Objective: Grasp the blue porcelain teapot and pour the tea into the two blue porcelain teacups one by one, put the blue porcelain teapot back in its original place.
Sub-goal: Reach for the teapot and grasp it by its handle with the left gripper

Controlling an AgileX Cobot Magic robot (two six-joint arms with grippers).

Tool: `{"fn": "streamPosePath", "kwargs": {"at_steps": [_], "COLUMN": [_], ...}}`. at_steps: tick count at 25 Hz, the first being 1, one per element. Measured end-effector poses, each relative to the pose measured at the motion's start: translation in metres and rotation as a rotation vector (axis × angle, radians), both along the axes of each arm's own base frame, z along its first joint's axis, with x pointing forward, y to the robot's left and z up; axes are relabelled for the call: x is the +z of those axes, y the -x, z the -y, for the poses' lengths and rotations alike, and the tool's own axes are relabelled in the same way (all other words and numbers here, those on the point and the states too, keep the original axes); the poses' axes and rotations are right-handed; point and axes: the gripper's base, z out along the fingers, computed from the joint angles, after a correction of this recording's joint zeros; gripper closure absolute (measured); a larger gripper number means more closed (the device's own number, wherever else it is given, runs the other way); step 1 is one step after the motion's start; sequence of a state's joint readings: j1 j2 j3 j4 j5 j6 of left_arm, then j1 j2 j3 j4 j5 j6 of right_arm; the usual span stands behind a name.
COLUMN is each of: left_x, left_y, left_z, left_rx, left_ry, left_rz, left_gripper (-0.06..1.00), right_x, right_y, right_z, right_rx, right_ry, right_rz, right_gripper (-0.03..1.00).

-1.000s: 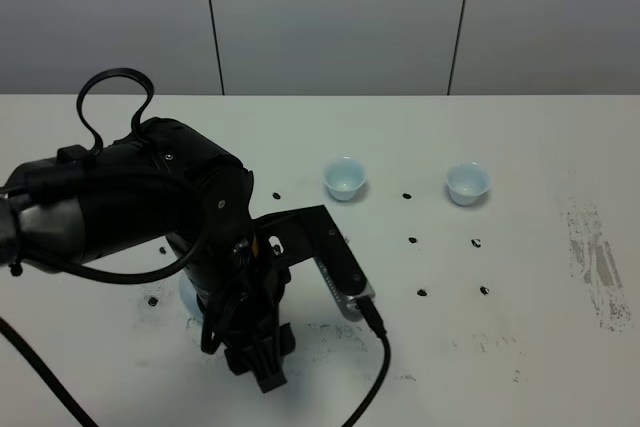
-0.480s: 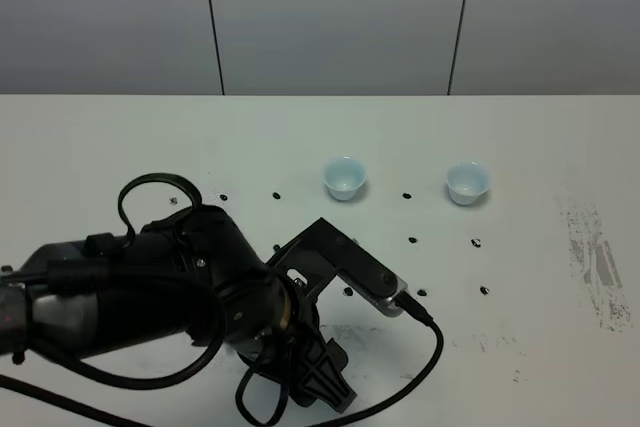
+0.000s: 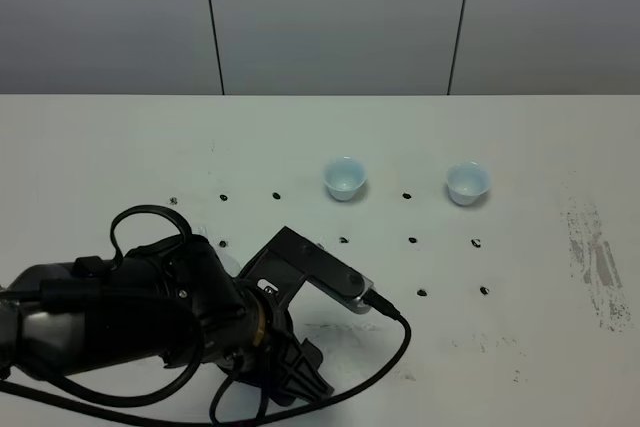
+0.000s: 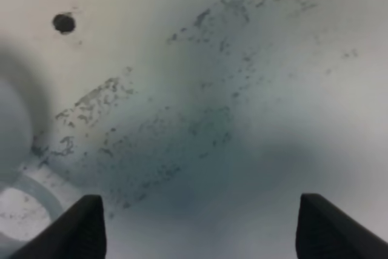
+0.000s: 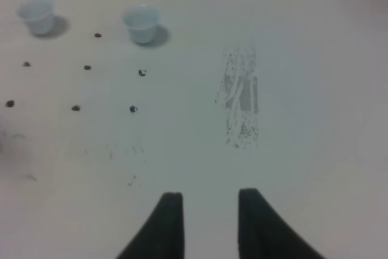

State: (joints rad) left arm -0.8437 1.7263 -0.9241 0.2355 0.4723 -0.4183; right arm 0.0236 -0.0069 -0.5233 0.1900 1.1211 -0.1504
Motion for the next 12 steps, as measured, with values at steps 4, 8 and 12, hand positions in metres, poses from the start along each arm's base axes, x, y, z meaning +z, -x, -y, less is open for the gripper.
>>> {"fn": "streamPosePath", "kwargs": {"at_steps": [4, 8, 12], "left_x": [-0.003, -0.008, -0.011], "left_y": [-0.008, -0.011, -0.008], "left_z": [-0.012, -0.025, -0.035], "left_rx": [0.040, 0.068, 0.057], "left_ry": [-0.020, -0.058, -0.136], "left_rz": [0.014, -0.005, -0.048], "left_gripper": [0.28, 0.28, 0.28], "right_x": [0.000, 0.000, 0.000], "right_y": [0.000, 0.000, 0.000], "right_z": [-0.001, -0.001, -0.003], "right_rx": [0.005, 0.008, 0.020], "right_ry": [-0.007, -0.011, -0.028], "right_rz": [0.000, 0.000, -0.001], "right_gripper": [0.76, 0.76, 0.76]}}
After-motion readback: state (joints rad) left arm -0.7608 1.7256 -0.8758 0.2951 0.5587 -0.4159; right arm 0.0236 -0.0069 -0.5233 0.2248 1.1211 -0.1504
